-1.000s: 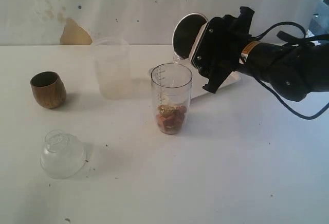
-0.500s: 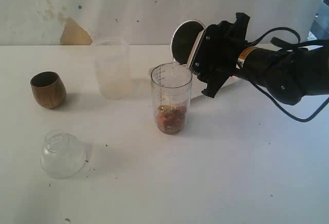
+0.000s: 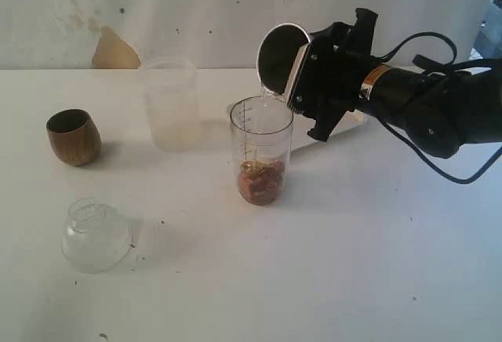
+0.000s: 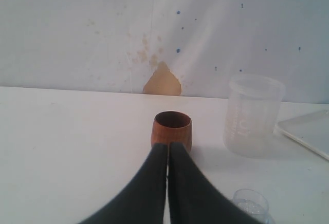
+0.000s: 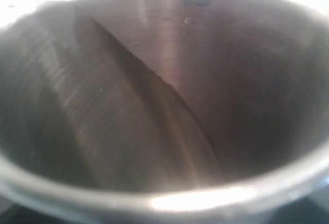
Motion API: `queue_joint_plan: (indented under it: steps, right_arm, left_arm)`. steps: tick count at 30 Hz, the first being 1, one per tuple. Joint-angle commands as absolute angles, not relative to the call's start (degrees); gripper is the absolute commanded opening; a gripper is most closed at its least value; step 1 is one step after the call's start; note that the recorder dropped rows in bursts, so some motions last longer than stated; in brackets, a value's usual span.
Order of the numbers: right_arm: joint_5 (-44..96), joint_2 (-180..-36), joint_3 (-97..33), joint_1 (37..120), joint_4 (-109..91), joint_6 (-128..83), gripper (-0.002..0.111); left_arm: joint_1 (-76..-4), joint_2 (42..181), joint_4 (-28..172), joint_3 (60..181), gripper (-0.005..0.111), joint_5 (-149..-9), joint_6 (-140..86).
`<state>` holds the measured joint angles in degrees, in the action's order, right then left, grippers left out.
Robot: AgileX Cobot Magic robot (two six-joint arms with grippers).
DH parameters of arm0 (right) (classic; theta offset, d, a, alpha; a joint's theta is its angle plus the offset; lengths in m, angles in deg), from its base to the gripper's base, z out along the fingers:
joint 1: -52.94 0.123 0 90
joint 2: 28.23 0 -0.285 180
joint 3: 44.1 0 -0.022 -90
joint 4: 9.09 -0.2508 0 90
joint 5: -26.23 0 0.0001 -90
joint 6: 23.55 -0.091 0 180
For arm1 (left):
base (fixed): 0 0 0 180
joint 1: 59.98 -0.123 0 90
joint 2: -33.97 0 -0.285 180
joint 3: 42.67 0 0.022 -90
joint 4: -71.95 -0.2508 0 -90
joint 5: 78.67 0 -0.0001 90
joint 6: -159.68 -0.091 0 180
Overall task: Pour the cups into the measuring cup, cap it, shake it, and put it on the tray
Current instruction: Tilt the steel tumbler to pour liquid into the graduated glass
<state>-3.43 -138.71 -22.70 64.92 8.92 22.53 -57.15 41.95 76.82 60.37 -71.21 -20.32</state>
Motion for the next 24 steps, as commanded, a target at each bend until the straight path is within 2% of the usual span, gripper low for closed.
queue_joint_plan:
  steps: [1,24]
  right_arm:
    - [-6.79,-138.06,-23.4,64.95,8.45,25.01,0.0]
    - [-7.74,-138.06,-23.4,64.95,8.34,29.19,0.0]
  left_arm:
    - [-56.91,41.75,77.24,60.11,0.001,-71.39,-20.32]
    - [-56.91,41.75,77.24,60.11,0.001,-71.39,-20.32]
